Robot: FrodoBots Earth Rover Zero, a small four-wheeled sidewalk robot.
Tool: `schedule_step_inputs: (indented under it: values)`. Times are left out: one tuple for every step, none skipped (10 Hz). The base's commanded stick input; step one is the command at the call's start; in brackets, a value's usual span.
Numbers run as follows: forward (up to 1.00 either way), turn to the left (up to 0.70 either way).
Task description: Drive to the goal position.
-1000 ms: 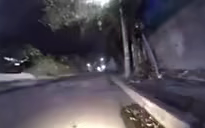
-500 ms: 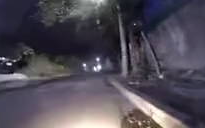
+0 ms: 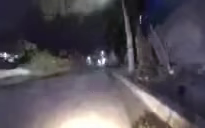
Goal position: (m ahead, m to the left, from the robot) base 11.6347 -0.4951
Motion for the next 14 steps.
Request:
schedule_step_inputs:
  values:
    - [0.70,0.00]
    - [0.70,0.00]
    - [0.70,0.00]
    - [0.70,0.00]
    - [0.70,0.00]
    - [0.70,0.00]
    - [0.70,0.00]
    - [0.70,0.00]
    - [0.70,0.00]
    - [0.70,0.00]
    - [0.70,0.00]
    - [0.70,0.00]
    - [0.70,0.00]
    - [0.70,0.00]
